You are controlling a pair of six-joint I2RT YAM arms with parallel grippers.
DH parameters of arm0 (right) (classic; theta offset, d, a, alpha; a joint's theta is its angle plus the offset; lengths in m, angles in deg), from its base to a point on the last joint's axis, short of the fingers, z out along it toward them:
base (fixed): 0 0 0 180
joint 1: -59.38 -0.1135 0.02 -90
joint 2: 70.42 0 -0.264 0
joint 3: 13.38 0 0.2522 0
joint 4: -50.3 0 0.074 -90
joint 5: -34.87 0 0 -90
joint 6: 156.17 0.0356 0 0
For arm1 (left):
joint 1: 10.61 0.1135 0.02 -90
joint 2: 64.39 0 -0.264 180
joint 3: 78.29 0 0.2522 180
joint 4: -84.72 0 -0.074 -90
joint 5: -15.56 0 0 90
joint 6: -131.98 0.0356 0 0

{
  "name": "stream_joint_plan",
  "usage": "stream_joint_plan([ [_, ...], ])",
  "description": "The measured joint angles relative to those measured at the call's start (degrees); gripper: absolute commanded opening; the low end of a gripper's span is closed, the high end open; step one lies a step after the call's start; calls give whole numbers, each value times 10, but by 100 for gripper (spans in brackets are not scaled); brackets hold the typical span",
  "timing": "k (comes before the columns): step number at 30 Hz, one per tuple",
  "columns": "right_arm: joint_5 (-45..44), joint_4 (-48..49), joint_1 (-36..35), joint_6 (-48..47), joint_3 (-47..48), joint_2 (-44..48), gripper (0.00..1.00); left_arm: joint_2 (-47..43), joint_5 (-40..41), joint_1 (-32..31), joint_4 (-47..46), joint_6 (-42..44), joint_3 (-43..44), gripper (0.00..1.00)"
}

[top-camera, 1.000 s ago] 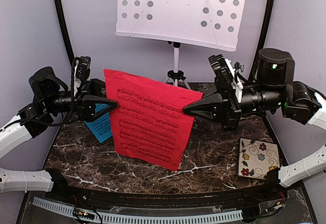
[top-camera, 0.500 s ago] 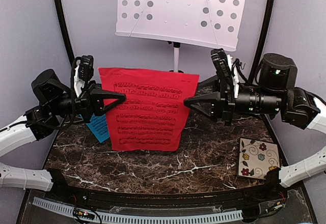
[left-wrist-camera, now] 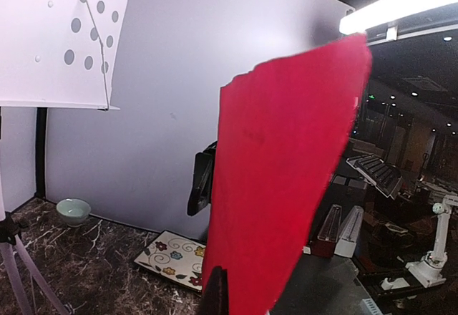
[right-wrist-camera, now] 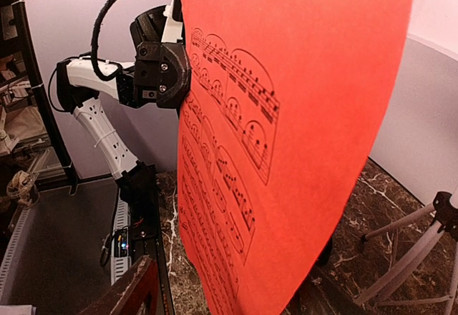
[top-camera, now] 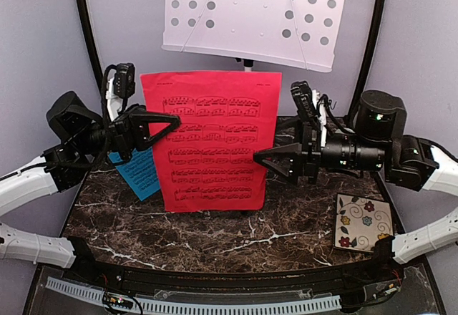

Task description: Set up the instrument practice props

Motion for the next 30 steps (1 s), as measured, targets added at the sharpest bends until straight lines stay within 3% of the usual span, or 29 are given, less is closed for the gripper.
stream_joint_plan([
  [9,24,22,0,25,0,0,30,22,-9,0,-21,-43,15,0],
  [18,32,43,0,51,-9,0,21,44,-14,0,-38,-71,30,0],
  [22,25,53,0,65,-9,0,6,51,-13,0,-36,-73,42,0],
  [26,1,65,0,75,-8,0,0,63,-14,0,-29,-73,62,0],
  [30,-24,63,0,79,4,-10,0,71,-6,0,-7,-70,82,23],
])
